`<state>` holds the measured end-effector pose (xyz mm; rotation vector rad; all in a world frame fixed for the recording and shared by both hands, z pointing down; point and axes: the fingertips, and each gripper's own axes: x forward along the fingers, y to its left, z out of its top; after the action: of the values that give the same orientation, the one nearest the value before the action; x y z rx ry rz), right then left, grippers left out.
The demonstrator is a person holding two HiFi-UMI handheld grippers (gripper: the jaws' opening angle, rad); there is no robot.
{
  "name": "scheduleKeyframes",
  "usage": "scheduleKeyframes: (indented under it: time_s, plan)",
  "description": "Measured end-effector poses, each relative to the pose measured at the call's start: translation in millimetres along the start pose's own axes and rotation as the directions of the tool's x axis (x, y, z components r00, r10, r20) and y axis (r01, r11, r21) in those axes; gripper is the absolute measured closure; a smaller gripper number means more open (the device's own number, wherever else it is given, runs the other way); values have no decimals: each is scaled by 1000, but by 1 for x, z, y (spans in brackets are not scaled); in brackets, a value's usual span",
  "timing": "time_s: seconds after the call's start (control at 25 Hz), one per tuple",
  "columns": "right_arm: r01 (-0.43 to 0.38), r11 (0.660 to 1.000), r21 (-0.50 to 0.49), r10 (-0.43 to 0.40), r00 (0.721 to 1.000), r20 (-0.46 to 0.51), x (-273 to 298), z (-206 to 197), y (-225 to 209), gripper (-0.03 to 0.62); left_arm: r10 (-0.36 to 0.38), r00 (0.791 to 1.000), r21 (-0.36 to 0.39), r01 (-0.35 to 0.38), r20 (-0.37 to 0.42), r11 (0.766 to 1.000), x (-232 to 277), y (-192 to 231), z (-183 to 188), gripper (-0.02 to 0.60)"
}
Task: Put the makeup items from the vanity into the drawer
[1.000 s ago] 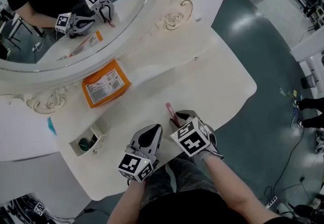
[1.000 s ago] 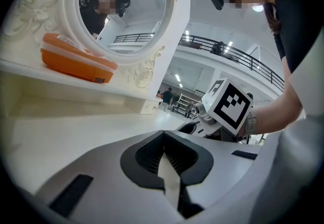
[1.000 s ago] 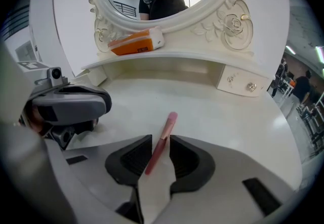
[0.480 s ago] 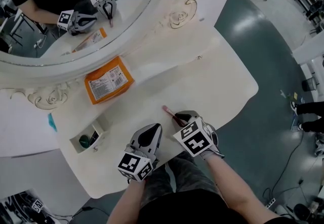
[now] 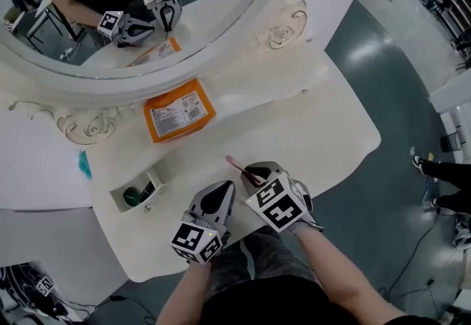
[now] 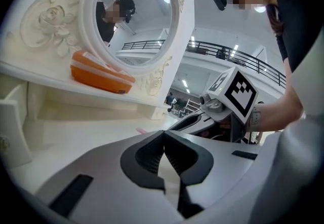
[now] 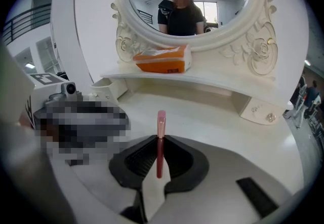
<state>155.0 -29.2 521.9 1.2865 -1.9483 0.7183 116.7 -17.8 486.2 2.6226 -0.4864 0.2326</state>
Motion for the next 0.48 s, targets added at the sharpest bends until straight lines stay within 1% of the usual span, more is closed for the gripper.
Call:
scheduleKeyframes:
  time_s: [0.2,0.48]
  plan:
    - [-40,998,-55,41,999,14,7,20,25,539,55,998,-16,-54,34,998,-24,14,4,568]
    - [-100,986,-134,105,994,28,13,46,68,539,123,990,-35,-120,76,992,-59,29,6,568]
